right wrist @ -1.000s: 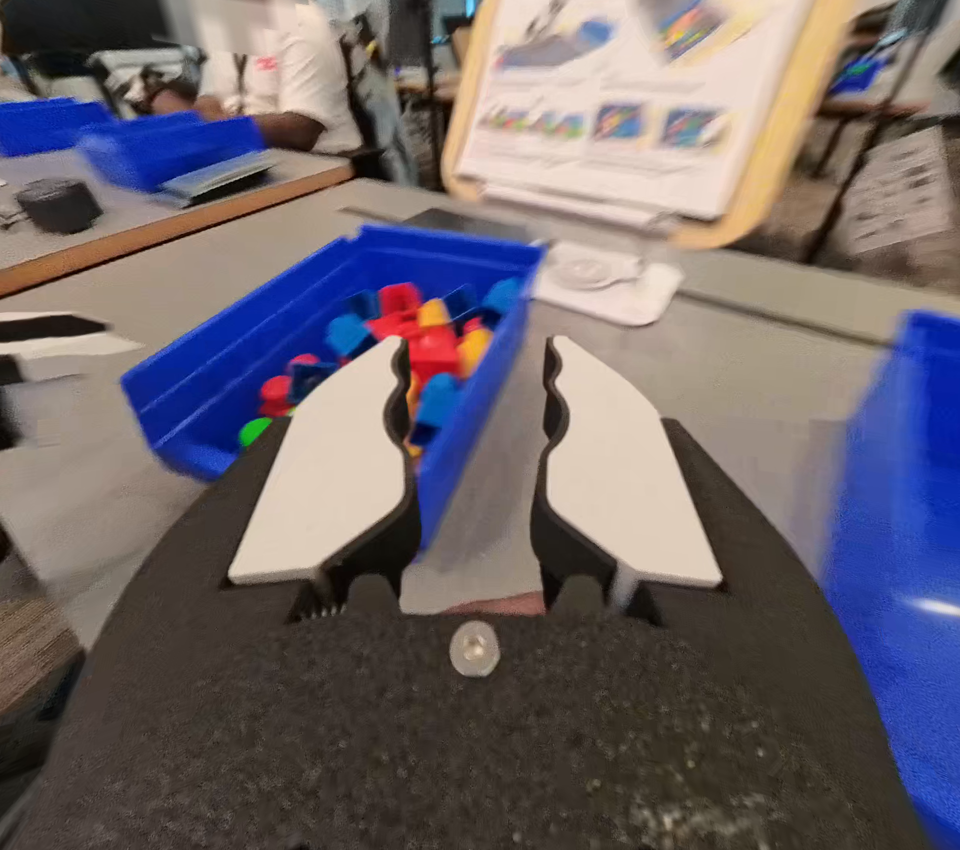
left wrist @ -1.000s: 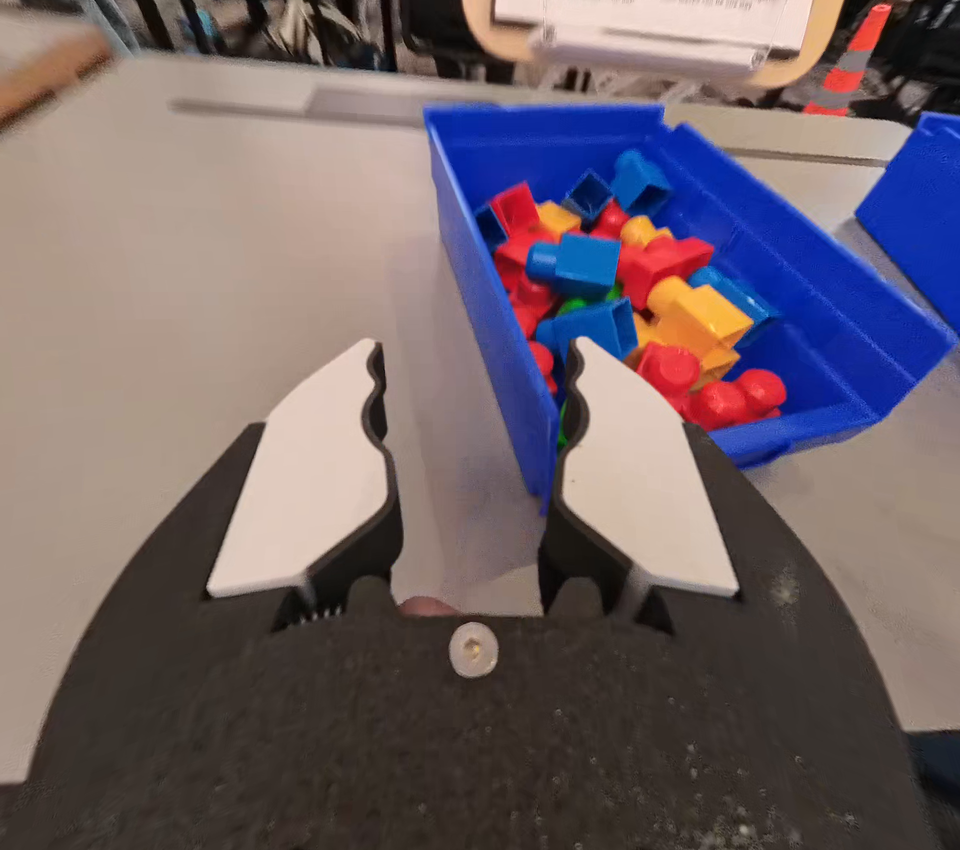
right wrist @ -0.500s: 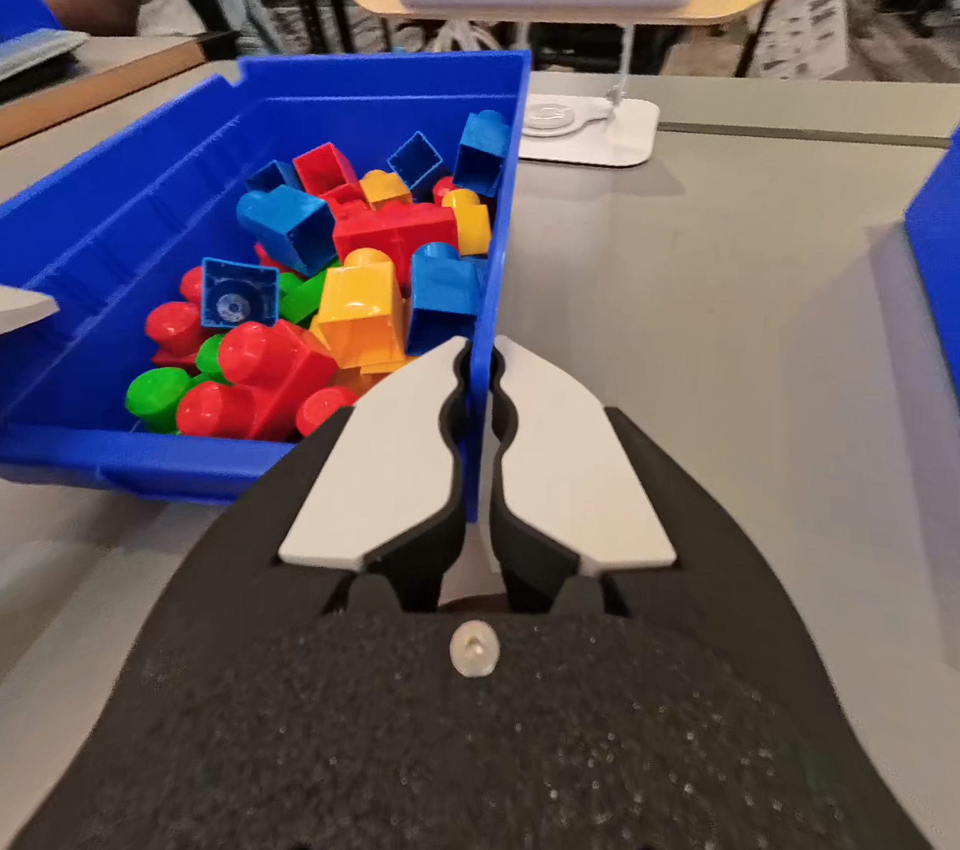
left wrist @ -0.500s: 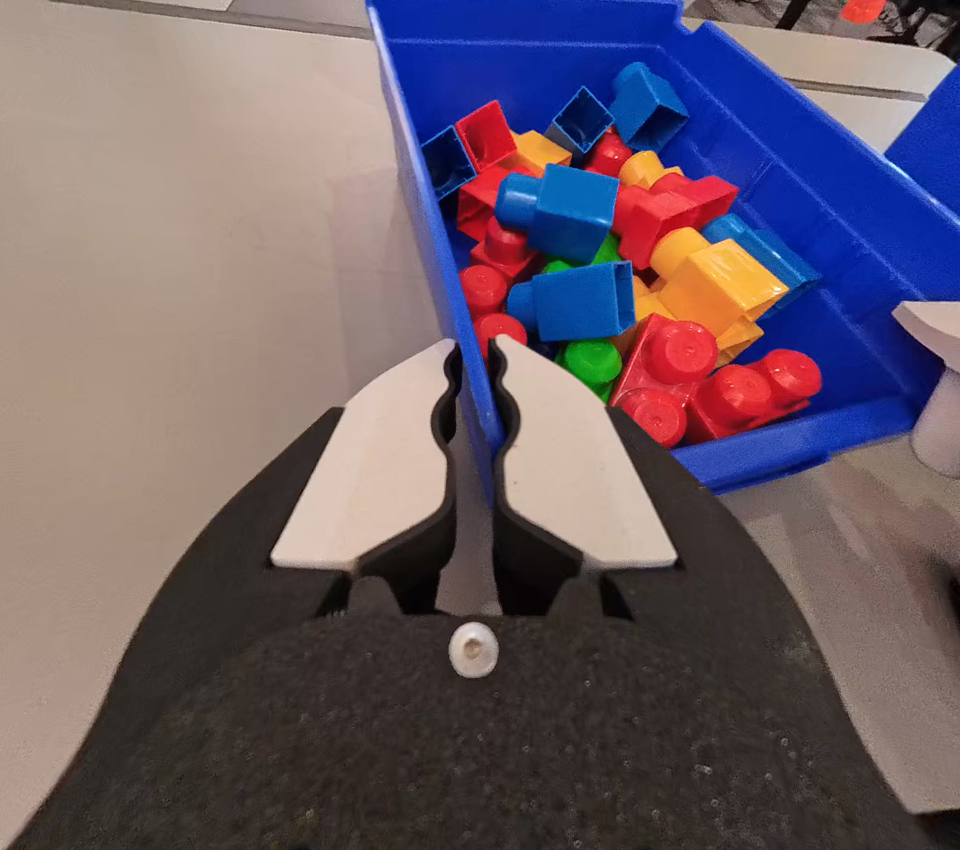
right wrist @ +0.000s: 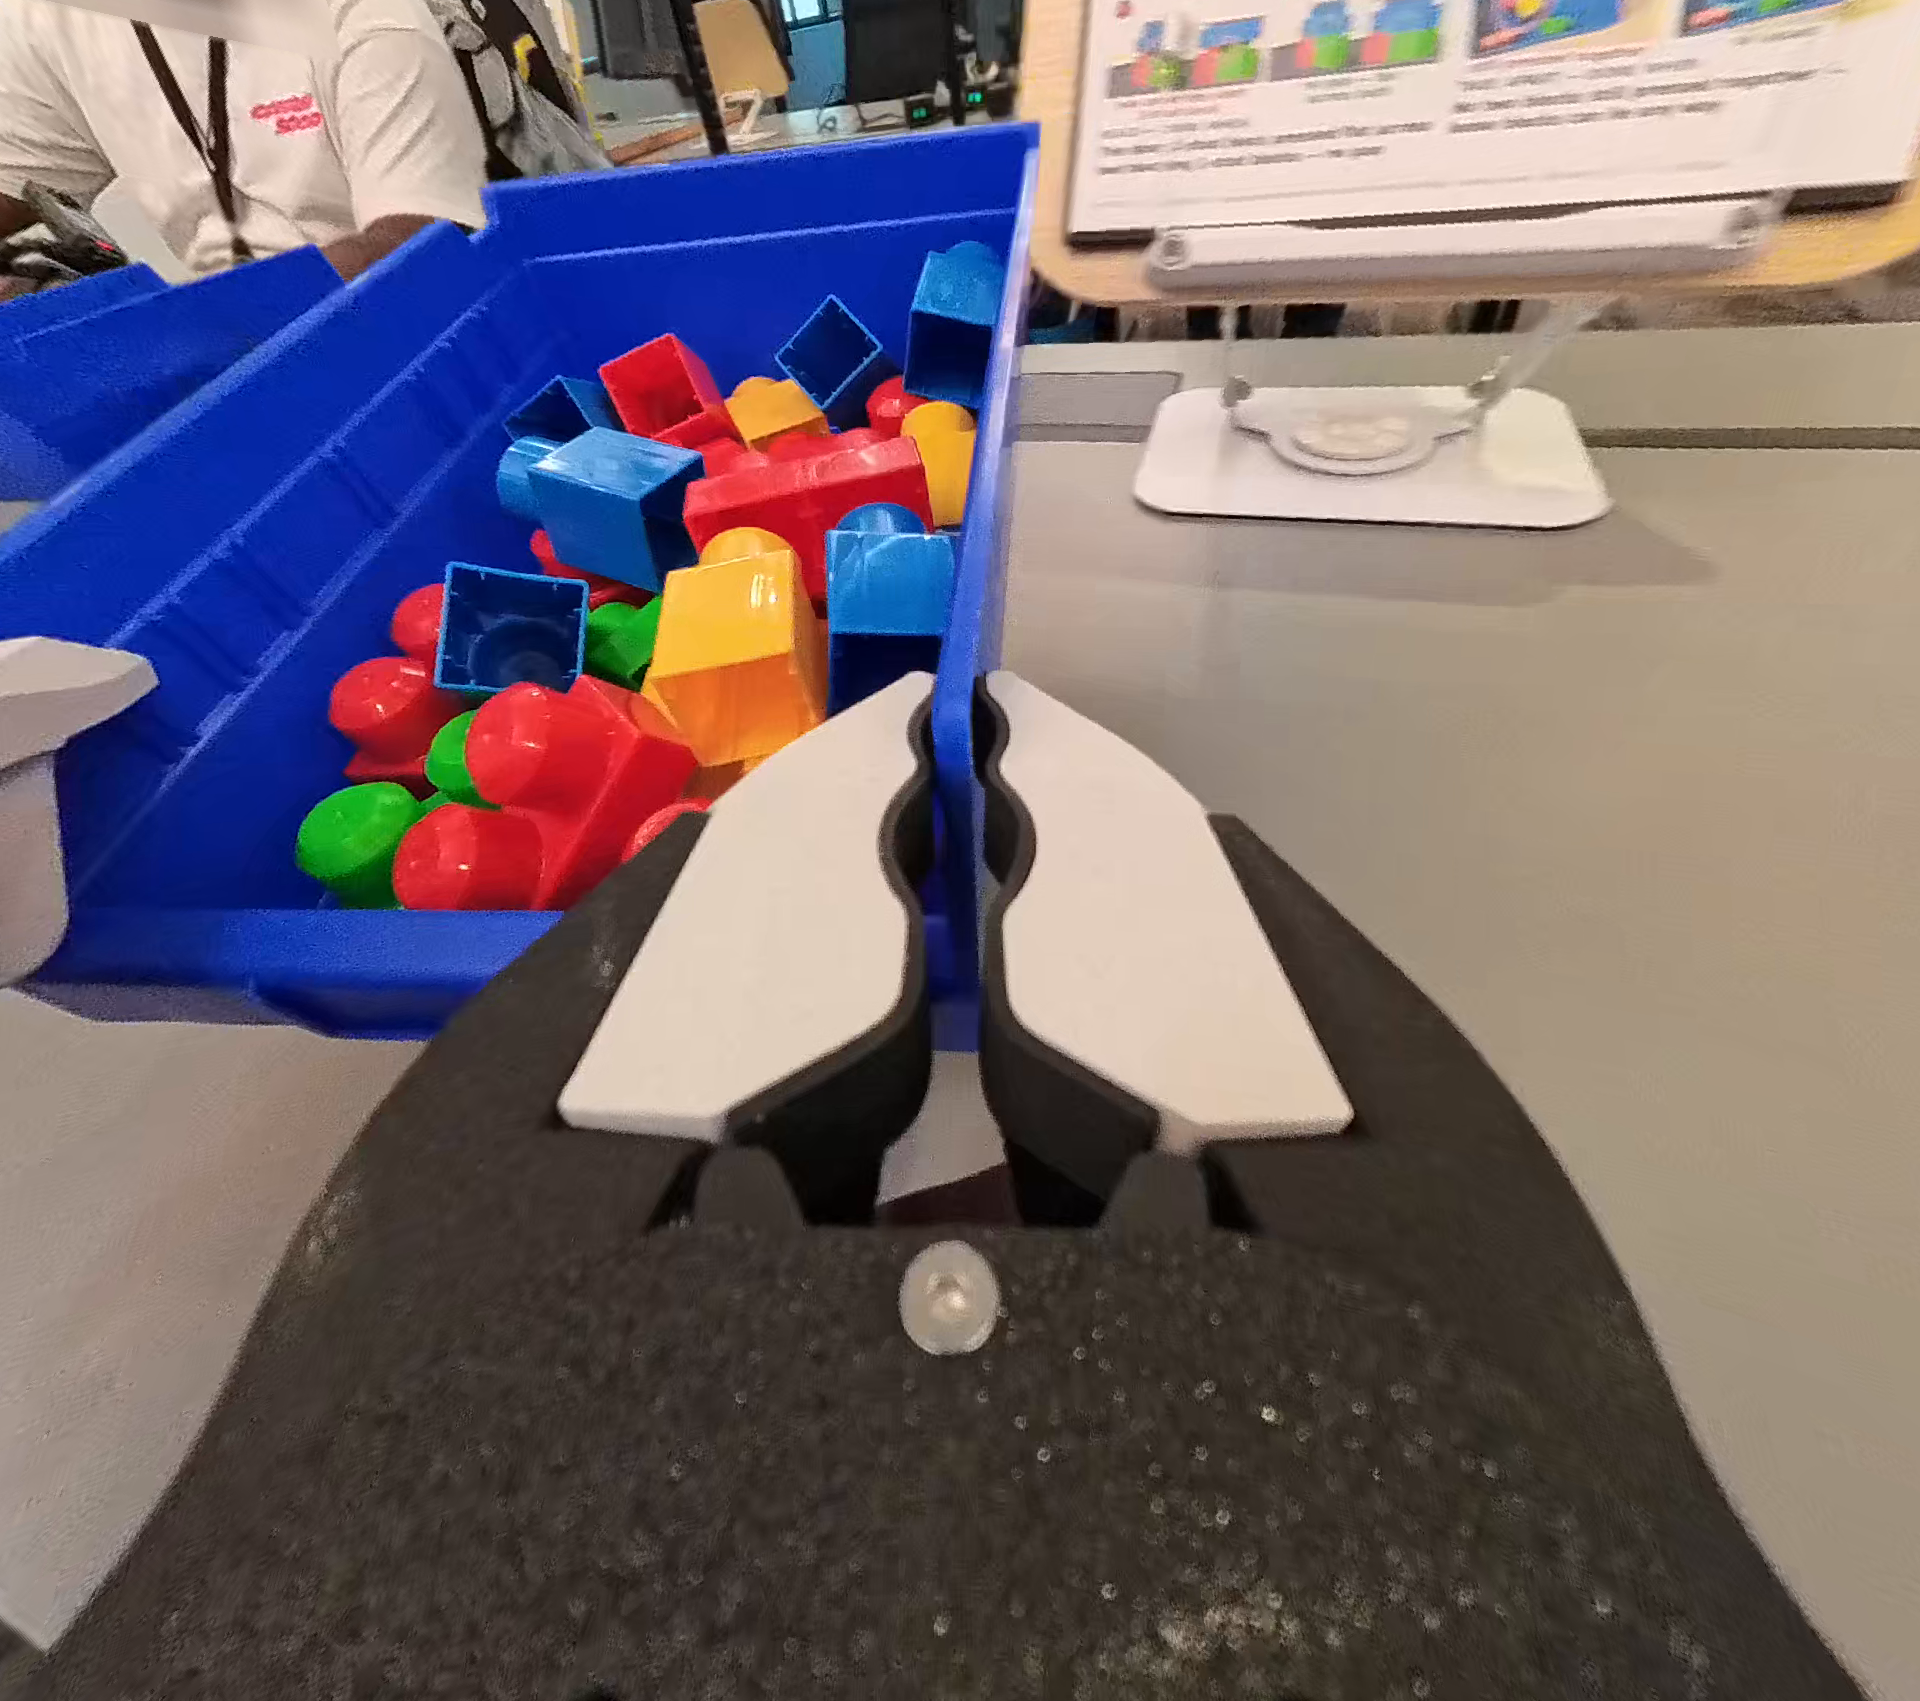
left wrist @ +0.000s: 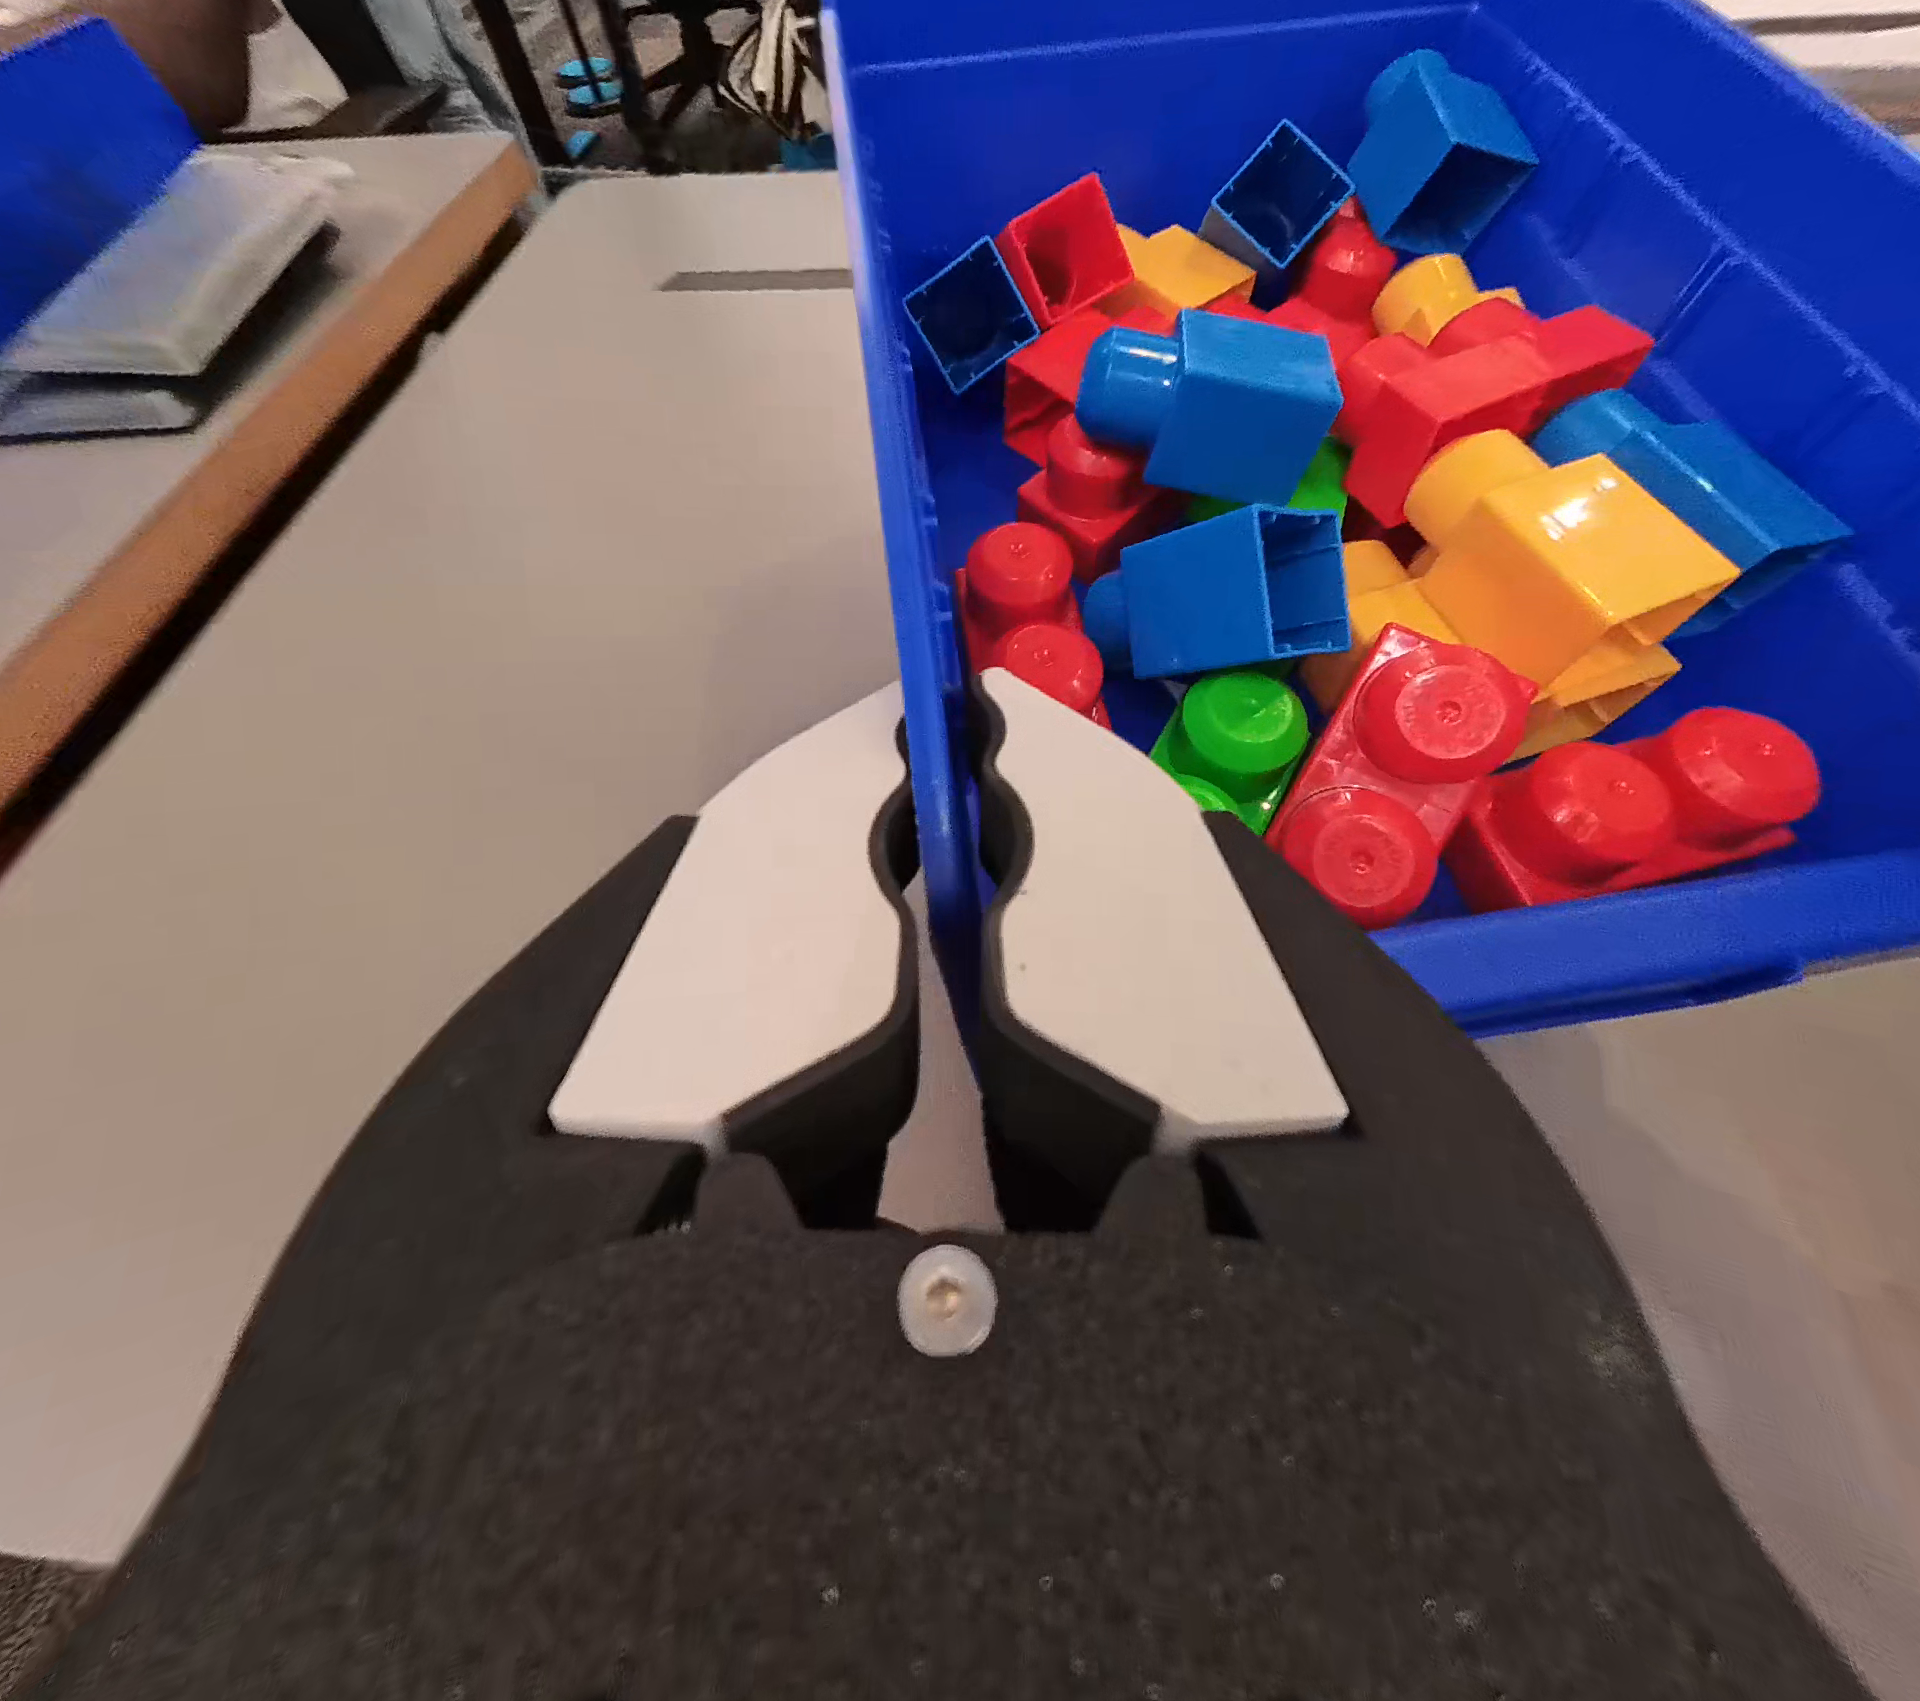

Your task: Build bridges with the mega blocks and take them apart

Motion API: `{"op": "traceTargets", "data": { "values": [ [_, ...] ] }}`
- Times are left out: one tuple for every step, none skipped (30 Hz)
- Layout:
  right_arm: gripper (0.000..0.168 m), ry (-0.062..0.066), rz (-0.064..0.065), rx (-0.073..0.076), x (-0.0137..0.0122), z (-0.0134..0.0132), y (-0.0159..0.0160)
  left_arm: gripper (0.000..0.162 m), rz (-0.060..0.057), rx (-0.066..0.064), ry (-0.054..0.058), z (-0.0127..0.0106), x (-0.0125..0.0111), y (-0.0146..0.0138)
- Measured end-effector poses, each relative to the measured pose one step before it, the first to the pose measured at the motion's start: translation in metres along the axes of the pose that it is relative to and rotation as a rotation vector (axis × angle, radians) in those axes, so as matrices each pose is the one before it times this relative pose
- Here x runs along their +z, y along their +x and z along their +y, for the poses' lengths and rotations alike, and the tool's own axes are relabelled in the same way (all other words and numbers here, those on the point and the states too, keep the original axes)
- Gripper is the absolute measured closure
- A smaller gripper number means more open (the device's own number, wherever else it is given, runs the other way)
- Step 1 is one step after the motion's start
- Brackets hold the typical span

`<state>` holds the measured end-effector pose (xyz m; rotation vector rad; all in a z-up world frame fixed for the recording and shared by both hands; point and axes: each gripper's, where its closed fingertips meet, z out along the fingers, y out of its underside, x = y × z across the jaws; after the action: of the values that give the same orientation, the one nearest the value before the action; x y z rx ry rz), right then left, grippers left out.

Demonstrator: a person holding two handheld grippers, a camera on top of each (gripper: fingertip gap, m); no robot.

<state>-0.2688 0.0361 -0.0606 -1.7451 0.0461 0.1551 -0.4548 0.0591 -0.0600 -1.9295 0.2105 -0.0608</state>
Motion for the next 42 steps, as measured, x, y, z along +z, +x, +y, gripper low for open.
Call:
{"op": "traceTargets", "data": {
  "values": [
    [0.165,-0.0031,-0.0115,0.0049,0.00597,0.00045,-0.01579,0.157,-0.0033,-0.0053,-0.0013,-0.00207,0.00144,-0.01661],
    [0.165,-0.0038,-0.0131,-0.0092,0.00618,0.00132,-0.01584,0.158,-0.0047,-0.0007,-0.0073,-0.0007,0.00257,-0.01674],
    [0.164,-0.0083,-0.0092,-0.0114,0.00669,0.00252,-0.01482,0.158,-0.0007,-0.0013,-0.0087,0.00039,0.00367,-0.01611],
    [0.164,-0.0106,-0.0044,-0.0079,0.00718,0.00343,-0.01365,0.158,0.0029,-0.0095,-0.008,0.00135,0.00471,-0.01505],
    [0.163,-0.0157,0.0024,-0.0024,0.00746,0.00434,-0.01182,0.158,0.0057,-0.0062,-0.0114,0.00254,0.00562,-0.01349],
    [0.163,-0.0192,0.0088,-0.0034,0.00772,0.0051,-0.00984,0.158,0.0061,0.0042,-0.0136,0.00355,0.00641,-0.01185],
    [0.163,-0.0215,0.0125,0.0025,0.00794,0.0061,-0.00783,0.158,0.0079,0.006,-0.0121,0.00443,0.00721,-0.00995],
    [0.163,-0.0233,0.0125,-0.0009,0.00767,0.00656,-0.00646,0.157,0.0085,0.0031,-0.0118,0.00562,0.00767,-0.00852],
    [0.164,-0.0206,0.0165,-0.002,0.00655,0.00652,-0.00464,0.157,0.0107,0.0062,-0.018,0.00713,0.00794,-0.00671],
    [0.163,-0.0181,0.0121,-0.0065,0.00546,0.0066,-0.00386,0.157,0.014,0.0095,-0.0212,0.00802,0.0077,-0.00488],
    [0.162,-0.0214,0.0126,-0.0024,0.0044,0.00806,-0.00267,0.157,0.0173,0.002,-0.0112,0.00773,0.0071,-0.00346],
    [0.159,-0.0024,0.0066,0.0047,0.00264,0.00647,-0.00225,0.157,0.0196,0.0006,0.0132,0.00484,0.00488,-0.00162],
    [0.153,0.0322,0.0029,-0.0054,0.00027,0.00201,-0.00162,0.157,0.0282,-0.0086,0.0282,0.00025,0.00105,0.0004],
    [0.154,0.0256,0.0069,-0.0094,-0.00116,0.00015,-0.00014,0.157,0.0187,-0.0197,0.0067,-0.00016,-0.00011,-0.00051],
    [0.154,-0.0021,-0.0089,0.001,-0.00075,0.00004,-0.00137,0.157,-0.0062,-0.0043,-0.0094,0.00035,0.00016,-0.00124],
    [0.153,-0.0043,-0.0161,0.006,-0.00017,0.00012,-0.00143,0.157,-0.0238,0.0024,-0.0075,0.0,0.00034,-0.00142],
    [0.151,-0.0044,-0.0207,-0.0016,-0.00019,0.0002,-0.00118,0.157,-0.0172,-0.0045,0.002,-0.00044,0.0003,-0.00022],
    [0.146,-0.0047,-0.0326,-0.0178,-0.00078,0.00033,-0.0016,0.155,0.0003,-0.0142,0.0066,-0.00013,-0.00011,0.00095],
    [0.145,-0.0101,-0.0406,-0.0252,-0.00187,0.00052,-0.00058,0.148,0.0111,-0.0082,0.0005,0.00078,-0.00104,0.00162],
    [0.148,-0.0025,-0.0482,-0.0072,-0.0051,-0.00077,0.00049,0.145,-0.0105,-0.0051,-0.0059,0.00119,-0.00244,-0.00152],
    [0.144,0.0071,-0.0923,0.0029,-0.00842,-0.00237,-0.00433,0.135,-0.038,-0.0039,0.0025,-0.00061,-0.00474,-0.00536],
    [0.137,-0.0188,-0.1227,-0.0371,-0.01196,0.00118,-0.00722,0.12,-0.0435,-0.0026,0.008,-0.00184,-0.00742,-0.00726],
    [0.137,-0.0306,-0.0827,-0.0508,-0.01493,0.00342,-0.00143,0.111,-0.0426,-0.0144,0.0034,-0.00209,-0.00984,-0.008],
    [0.135,-0.0117,-0.0576,-0.0395,-0.01661,0.00216,0.00238,0.111,-0.0232,-0.0332,0.0019,-0.00261,-0.01141,-0.00522],
    [0.134,-0.0142,-0.097,-0.0508,-0.01834,0.00447,-0.00204,0.111,0.0234,-0.0388,0.0139,-0.00458,-0.01253,0.00298],
    [0.132,-0.0335,-0.1065,-0.0462,-0.02018,0.00892,-0.00334,0.11,0.0547,-0.0351,0.0193,-0.005,-0.01275,0.01097],
    [0.127,-0.0319,-0.0702,-0.0216,-0.02137,0.0109,0.00126,0.109,0.0618,-0.0297,0.0184,-0.00385,-0.01131,0.01652],
    [0.124,-0.0072,-0.0314,-0.0039,-0.02208,0.00995,0.00663,0.105,0.0663,-0.0221,0.0182,-0.00227,-0.00899,0.02185],
    [0.118,0.0152,0.0063,0.0115,-0.02239,0.00791,0.01223,0.103,0.0734,-0.0114,0.0116,0.00093,-0.00591,0.02681],
    [0.113,0.0177,0.0355,0.0145,-0.02199,0.00742,0.01748,0.101,0.0718,-0.0009,-0.0029,0.00501,-0.00201,0.02922],
    [0.108,0.0113,0.0646,0.0071,-0.02132,0.00744,0.02188,0.096,0.049,0.0083,-0.0172,0.00856,0.00211,0.02747],
    [0.107,0.0168,0.0744,0.0099,-0.01989,0.00612,0.02321,0.092,0.0246,0.0159,-0.0204,0.01015,0.00516,0.02444],
    [0.107,0.0254,0.0722,0.0087,-0.01828,0.00422,0.02249,0.091,0.0215,0.0167,-0.017,0.01054,0.0071,0.02361],
    [0.104,0.031,0.0814,0.0067,-0.01708,0.00255,0.02242,0.091,0.0243,0.0076,-0.0113,0.0099,0.00881,0.02298],
    [0.104,0.038,0.0757,0.0075,-0.01482,0.00068,0.02058,0.092,0.0331,-0.0006,-0.0113,0.01002,0.01024,0.02281],
    [0.106,0.038,0.0434,0.0068,-0.01206,0.00011,0.01463,0.092,0.0397,-0.0006,-0.0104,0.00944,0.01124,0.0217],
    [0.105,0.0158,0.0202,-0.0015,-0.0099,0.00437,0.0102,0.092,0.0383,0.0063,-0.0097,0.00891,0.01227,0.01938],
    [0.103,-0.0079,0.0399,0.0065,-0.00906,0.00914,0.01171,0.091,0.0333,0.0181,-0.011,0.00922,0.01303,0.01664],
    [0.105,-0.002,0.0453,0.032,-0.00972,0.00732,0.01132,0.091,0.0217,0.0273,-0.0183,0.01033,0.01314,0.01289],
    [0.111,0.0273,-0.0033,0.051,-0.01113,-0.00163,0.00452,0.091,0.0142,0.0266,-0.032,0.01148,0.01177,0.01012],
    [0.11,0.0671,-0.0493,0.0288,-0.01055,-0.00783,-0.0027,0.091,0.0229,0.0293,-0.034,0.01015,0.00878,0.00921],
    [0.114,0.0609,-0.0107,0.0287,-0.00766,-0.008,0.0013,0.089,0.0133,0.035,-0.0238,0.00765,0.00546,0.00566]
  ]
}}
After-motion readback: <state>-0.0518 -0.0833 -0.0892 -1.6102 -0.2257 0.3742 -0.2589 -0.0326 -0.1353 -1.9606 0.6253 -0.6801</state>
